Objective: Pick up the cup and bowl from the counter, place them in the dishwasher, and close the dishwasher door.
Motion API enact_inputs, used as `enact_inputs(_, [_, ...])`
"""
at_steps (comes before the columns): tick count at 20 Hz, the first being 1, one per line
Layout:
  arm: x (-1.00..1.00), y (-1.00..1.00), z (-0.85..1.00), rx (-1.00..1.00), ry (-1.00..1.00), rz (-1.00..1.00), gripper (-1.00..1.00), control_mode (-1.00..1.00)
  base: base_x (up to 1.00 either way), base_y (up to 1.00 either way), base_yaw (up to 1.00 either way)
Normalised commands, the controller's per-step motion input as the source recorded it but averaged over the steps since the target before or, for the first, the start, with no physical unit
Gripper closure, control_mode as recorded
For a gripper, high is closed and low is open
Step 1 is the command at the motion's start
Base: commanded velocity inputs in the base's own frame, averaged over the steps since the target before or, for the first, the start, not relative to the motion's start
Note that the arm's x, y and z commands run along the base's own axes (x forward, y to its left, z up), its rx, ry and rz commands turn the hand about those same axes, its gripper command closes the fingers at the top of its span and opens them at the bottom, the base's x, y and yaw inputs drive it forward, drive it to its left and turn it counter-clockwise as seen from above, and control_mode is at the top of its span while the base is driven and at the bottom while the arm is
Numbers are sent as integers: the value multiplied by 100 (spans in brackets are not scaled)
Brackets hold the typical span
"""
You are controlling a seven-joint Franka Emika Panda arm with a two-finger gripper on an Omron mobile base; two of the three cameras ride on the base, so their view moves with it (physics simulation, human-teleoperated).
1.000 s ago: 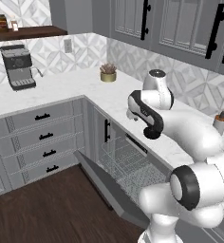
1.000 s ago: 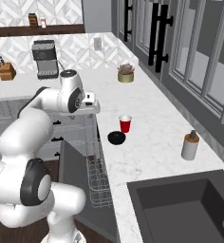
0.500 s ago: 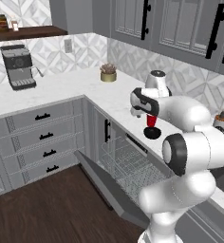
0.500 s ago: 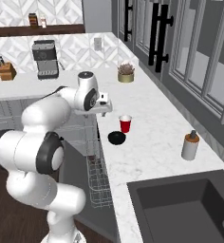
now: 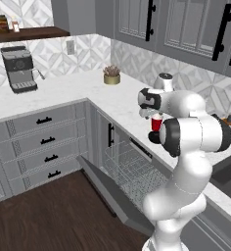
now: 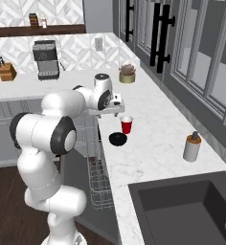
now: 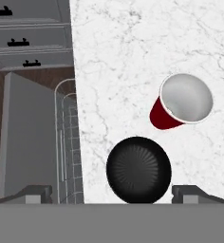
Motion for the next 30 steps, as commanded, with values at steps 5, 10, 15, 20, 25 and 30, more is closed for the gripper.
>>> enact_inputs(5, [44,-11,-10,0,2,2,-100,-100,0,0,0])
enact_inputs(10, [19,-11,-20,0,0,-3,-100,-100,0,0,0])
enact_inputs(15, [10,-22,-22,0,1,0,-100,-100,0,0,0])
enact_inputs(20, [35,-23,-23,0,7,0,-100,-100,0,0,0])
enact_inputs(25, [46,-19,-6,2,2,6,-100,-100,0,0,0])
enact_inputs(30, [29,-10,-21,0,-1,7,-100,-100,0,0,0])
